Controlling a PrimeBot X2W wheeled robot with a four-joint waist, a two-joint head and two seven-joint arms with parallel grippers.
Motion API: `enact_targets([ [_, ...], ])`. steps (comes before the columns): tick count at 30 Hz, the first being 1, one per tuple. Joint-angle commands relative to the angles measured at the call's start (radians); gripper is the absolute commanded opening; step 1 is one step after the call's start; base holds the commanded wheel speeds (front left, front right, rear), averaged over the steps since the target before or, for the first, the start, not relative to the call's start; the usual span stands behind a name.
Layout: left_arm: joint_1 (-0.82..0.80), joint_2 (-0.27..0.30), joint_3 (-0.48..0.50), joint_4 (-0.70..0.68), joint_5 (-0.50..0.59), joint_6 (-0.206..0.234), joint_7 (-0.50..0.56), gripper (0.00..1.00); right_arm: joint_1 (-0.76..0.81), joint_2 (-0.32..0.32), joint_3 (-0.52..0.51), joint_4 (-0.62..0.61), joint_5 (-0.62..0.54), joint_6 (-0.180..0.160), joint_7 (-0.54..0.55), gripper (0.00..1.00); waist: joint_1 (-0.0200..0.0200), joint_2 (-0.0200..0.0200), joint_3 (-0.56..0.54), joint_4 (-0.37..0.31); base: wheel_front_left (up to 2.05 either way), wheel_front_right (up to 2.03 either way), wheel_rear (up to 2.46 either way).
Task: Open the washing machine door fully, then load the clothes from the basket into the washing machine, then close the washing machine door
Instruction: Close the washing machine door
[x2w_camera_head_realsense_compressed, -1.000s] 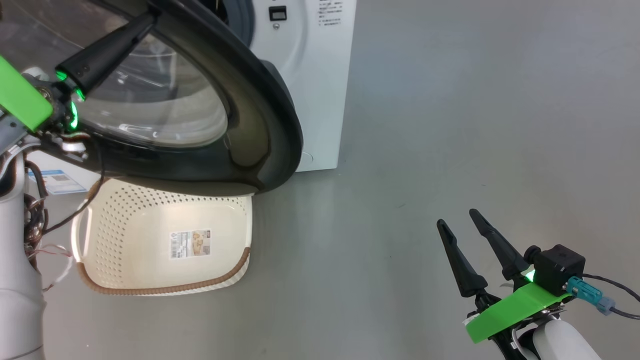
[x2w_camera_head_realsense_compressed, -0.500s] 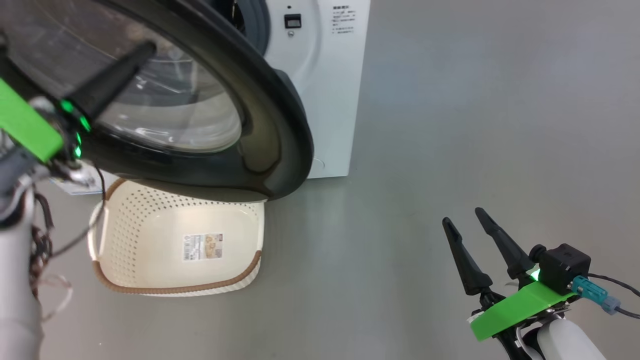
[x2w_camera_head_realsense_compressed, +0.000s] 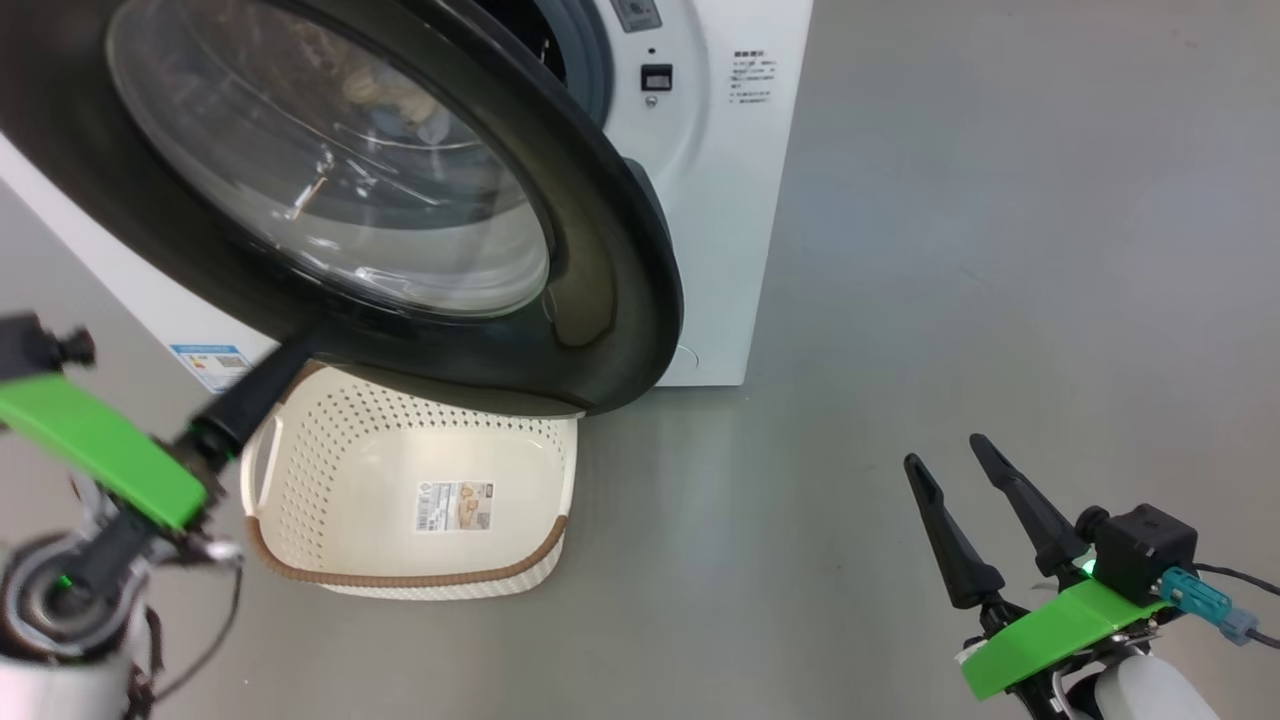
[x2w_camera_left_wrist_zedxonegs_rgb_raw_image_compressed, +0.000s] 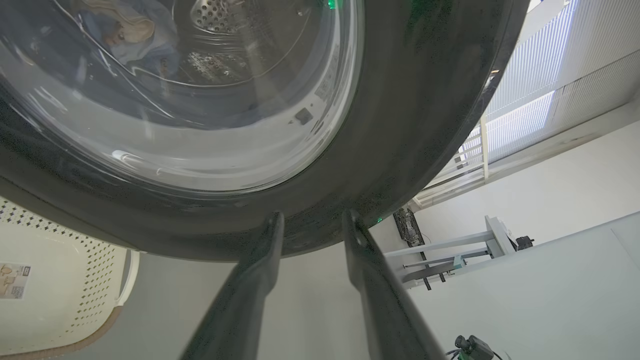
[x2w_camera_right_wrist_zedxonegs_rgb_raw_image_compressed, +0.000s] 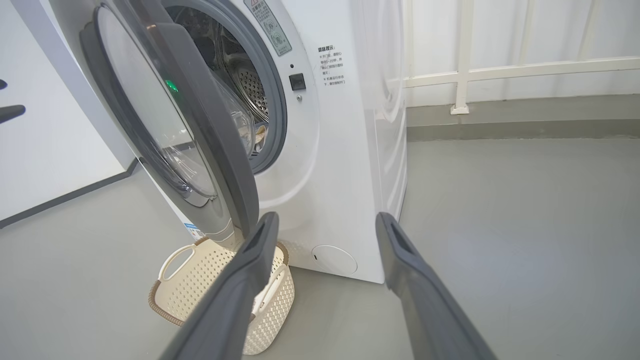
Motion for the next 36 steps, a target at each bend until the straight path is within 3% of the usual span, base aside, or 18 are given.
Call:
enact_targets([
  [1,-0.001,0.048,0.027,-0.026,0.011,-0.010,-0.021,1.00,0.008,-0.014,0.020,-0.021,-0.003,0.002,-0.005,1.00,0.0000,-0.0001,-0.008,0.009,0.00,0.00,0.00],
  [18,0.283,0.086,-0.028,-0.017,-0.002,-0.010,-0.354,1.00,0.081,-0.043,-0.011,-0.019,0.004,0.002,-0.005,1.00,0.0000,-0.0001,-0.035,-0.036,0.00,0.00,0.00],
  [28,0.406,0.156,-0.139,0.038,0.111,-0.010,-0.647,1.00,0.119,-0.041,-0.041,-0.021,0.006,0.002,-0.005,1.00,0.0000,-0.0001,-0.058,-0.099,0.00,0.00,0.00],
  [36,0.408,0.191,-0.252,0.140,0.210,-0.010,-0.829,1.00,0.141,-0.045,-0.059,-0.024,0.007,0.002,-0.005,1.00,0.0000,-0.0001,-0.076,-0.123,0.00,0.00,0.00],
])
